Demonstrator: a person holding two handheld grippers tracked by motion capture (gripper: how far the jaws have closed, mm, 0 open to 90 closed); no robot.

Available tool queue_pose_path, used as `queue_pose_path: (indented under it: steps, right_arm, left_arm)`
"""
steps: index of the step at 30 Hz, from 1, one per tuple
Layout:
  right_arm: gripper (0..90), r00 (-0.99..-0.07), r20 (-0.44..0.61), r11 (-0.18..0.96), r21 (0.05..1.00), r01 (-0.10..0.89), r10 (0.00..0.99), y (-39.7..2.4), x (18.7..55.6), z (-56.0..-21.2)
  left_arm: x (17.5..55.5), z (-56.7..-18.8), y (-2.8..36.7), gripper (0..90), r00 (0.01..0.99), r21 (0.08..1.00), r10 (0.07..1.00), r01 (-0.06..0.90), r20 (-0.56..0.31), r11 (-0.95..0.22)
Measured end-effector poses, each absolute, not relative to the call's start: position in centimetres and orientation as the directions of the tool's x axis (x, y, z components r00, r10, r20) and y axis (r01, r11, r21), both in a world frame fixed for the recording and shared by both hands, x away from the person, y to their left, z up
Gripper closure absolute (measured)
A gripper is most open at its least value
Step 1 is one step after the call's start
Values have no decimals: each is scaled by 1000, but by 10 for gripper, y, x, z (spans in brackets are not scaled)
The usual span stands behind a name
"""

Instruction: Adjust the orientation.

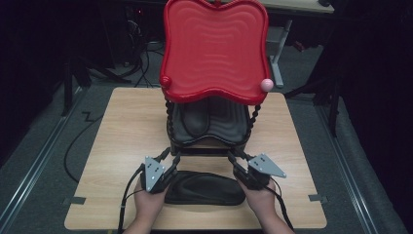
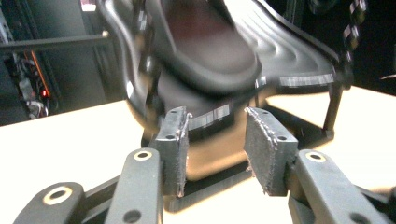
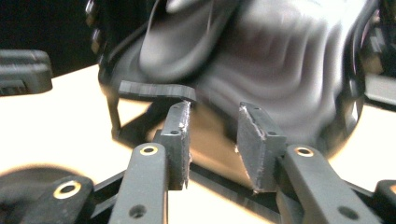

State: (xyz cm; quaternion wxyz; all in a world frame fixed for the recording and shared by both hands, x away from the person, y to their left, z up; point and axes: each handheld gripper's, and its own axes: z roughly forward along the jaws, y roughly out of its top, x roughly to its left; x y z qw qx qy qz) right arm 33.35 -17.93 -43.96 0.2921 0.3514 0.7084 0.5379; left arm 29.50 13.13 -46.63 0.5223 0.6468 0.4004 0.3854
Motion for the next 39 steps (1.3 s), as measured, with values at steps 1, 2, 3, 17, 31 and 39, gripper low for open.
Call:
queue_pose_path:
  steps: [1,2,3,17,31,39]
  right_arm:
    - [628,-592,-30,179,964,195,806,-185,328,-444]
    - [618,-603,-22,186,960,211,797,-190,323,-448]
    - [608,-612,-16,189,957,219,790,-193,320,-451]
    - [546,-721,17,324,886,332,693,-168,327,-487]
    - [765,-722,33,378,835,399,691,-161,335,-497]
    - [851,-718,2,389,839,379,696,-176,314,-495]
  left_arm:
    - [287,-470,135,573,374,981,924,133,80,-139]
    - [283,-473,138,565,372,981,925,136,79,-139]
    - [277,-478,142,552,367,979,927,143,81,-142]
    - [261,-486,172,503,313,980,950,190,1,-63]
    - [263,-484,171,502,330,981,944,184,-11,-53]
    - [274,-482,156,503,388,982,921,182,-18,-57]
